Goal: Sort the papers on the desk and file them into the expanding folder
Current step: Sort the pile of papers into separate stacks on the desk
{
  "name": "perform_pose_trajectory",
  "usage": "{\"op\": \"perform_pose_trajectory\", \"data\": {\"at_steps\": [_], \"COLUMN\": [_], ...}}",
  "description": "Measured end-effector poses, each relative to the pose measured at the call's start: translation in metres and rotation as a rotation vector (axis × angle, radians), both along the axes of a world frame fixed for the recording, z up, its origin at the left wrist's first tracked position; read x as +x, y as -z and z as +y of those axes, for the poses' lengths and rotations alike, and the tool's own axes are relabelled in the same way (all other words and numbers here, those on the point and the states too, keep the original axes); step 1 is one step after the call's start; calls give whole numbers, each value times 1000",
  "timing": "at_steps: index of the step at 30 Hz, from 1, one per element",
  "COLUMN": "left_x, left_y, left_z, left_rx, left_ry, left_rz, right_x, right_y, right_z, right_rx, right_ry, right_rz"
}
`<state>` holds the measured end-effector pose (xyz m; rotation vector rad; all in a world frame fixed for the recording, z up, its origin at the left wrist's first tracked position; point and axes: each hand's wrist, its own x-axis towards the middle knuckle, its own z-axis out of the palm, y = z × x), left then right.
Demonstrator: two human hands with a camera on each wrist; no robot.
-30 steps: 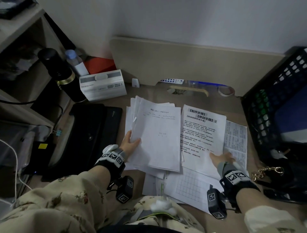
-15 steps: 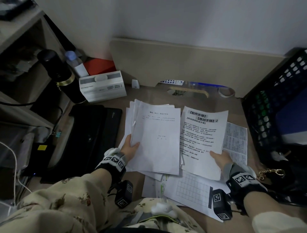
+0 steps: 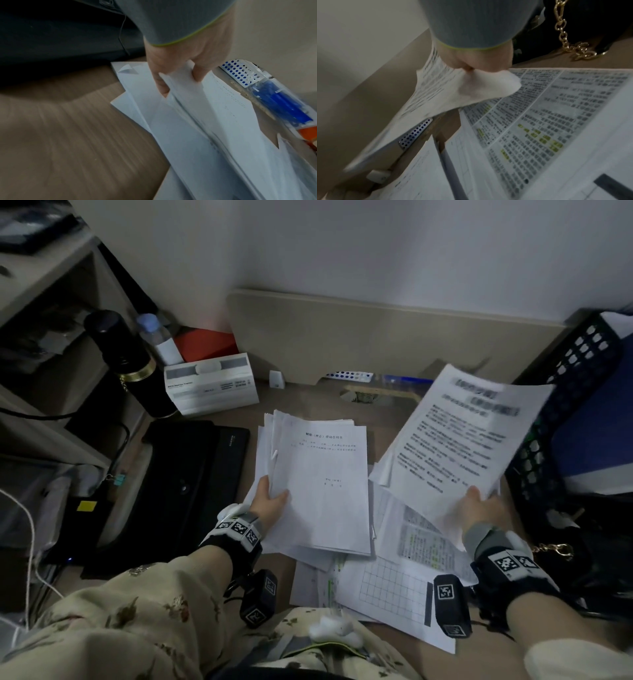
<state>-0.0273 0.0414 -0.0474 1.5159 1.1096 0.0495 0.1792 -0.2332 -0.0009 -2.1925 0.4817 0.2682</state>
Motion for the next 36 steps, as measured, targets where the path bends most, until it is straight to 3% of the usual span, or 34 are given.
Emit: {"op": "perform_pose_trajectory", "data": {"at_steps": [4,11,17,20,24,28,32,36], "left_x": [2,8,8,9,11,14,13,15], "left_y": [-3,-12,-6,-4,-7,-5,0,-2], "left_z": [-5,-12,-15,-15,-16,-17,-16,-12], "left_rx": [-35,-92,-138,-170,-238,-298,-240,-222], "left_ry": [-24,18,18,-12,-5,16,33,15], "left_rz": [-21,-6,-70,-112,-156,-150,-136,-226], "right_x": [-14,-41,-48,-49,-48,-50,-53,-53], "right_y": [16,50,54,44,48,54,45,35], "right_z": [19,57,67,67,60,54,55,55], "right_rx": [146,130,-154,-277,-217,-152,-47,60], "right_ry": [-213,-618,-865,-845,-761,-840,-870,-749], "right_rz": [110,315,305,209,200,182,201,261]}}
